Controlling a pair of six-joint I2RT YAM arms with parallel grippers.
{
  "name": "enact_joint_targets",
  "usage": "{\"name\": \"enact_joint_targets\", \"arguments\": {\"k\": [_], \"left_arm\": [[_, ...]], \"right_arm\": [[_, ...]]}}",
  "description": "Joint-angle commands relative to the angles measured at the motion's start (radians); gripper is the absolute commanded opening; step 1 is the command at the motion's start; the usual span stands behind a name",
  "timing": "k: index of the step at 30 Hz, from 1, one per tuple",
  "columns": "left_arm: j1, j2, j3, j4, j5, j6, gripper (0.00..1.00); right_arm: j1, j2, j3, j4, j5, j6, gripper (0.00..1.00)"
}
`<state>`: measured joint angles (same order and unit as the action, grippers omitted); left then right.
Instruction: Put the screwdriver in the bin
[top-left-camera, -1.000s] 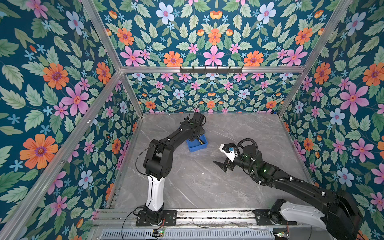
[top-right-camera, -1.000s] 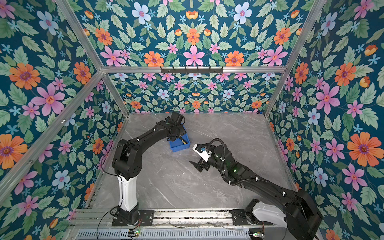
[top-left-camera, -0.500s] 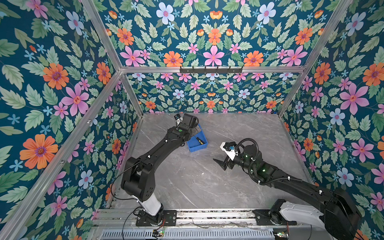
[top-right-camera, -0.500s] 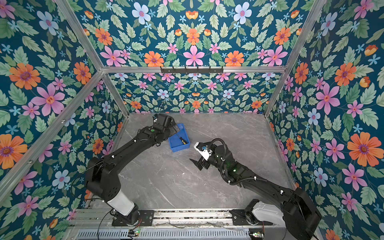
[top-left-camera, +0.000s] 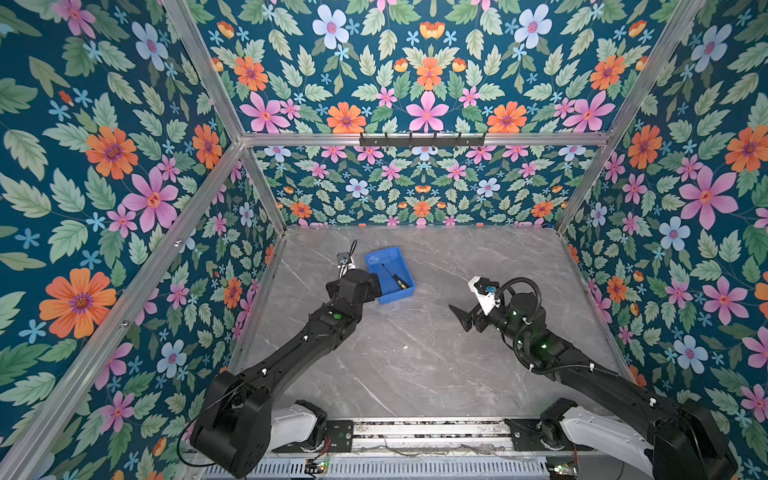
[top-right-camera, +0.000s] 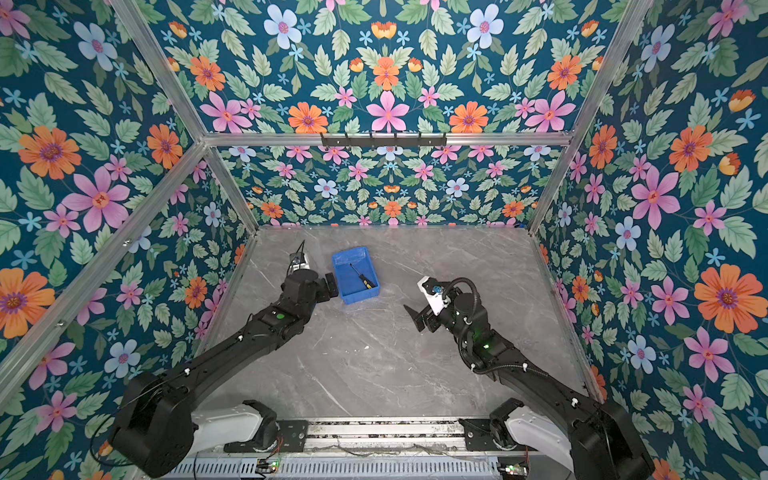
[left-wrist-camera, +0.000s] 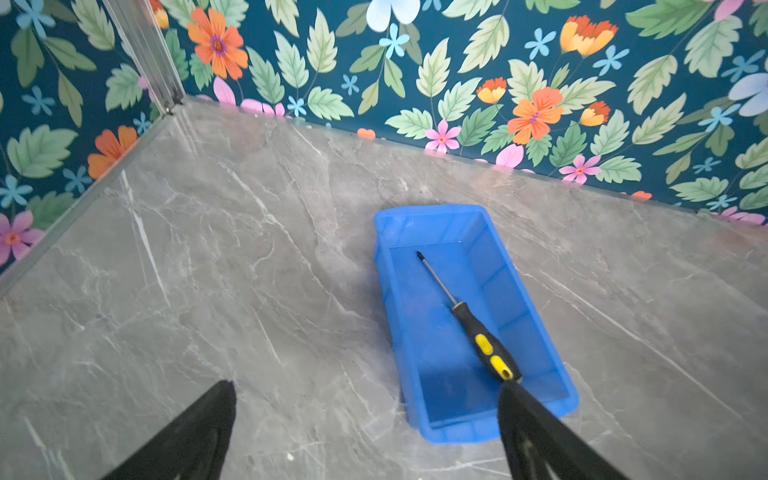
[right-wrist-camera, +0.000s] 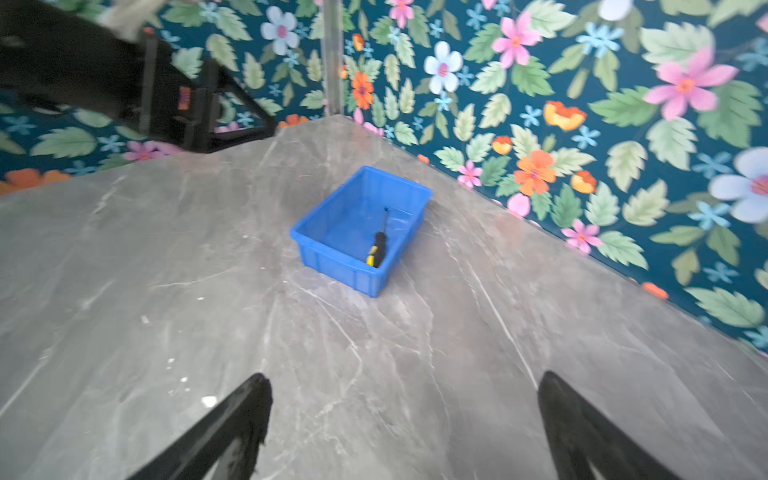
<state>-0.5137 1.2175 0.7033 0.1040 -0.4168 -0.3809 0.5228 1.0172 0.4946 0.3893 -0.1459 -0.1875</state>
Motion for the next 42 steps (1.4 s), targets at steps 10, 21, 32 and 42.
{"name": "enact_joint_targets", "arguments": {"k": [10, 21, 32, 42], "left_arm": [[0.149, -0.126, -0.407, 0.656, 0.028, 0.364, 0.99], [0.364, 0.048, -0.532, 0.977, 0.127, 0.422, 0.99], [0.487, 0.332, -0.476, 1.202, 0.285, 0.366, 0.99], [0.497, 0.401, -0.420, 1.158, 0.310, 0.370, 1.00]], "right_arm": [[-0.268, -0.096, -0.152, 0.073, 0.226, 0.052, 0.99], [-0.445, 0.149, -0.194, 0.273, 0.262, 0.142, 0.99], [-0.446, 0.341, -0.205, 0.475, 0.227, 0.146, 0.99], [-0.517, 0.409, -0.203, 0.503, 0.171, 0.212, 0.99]]}}
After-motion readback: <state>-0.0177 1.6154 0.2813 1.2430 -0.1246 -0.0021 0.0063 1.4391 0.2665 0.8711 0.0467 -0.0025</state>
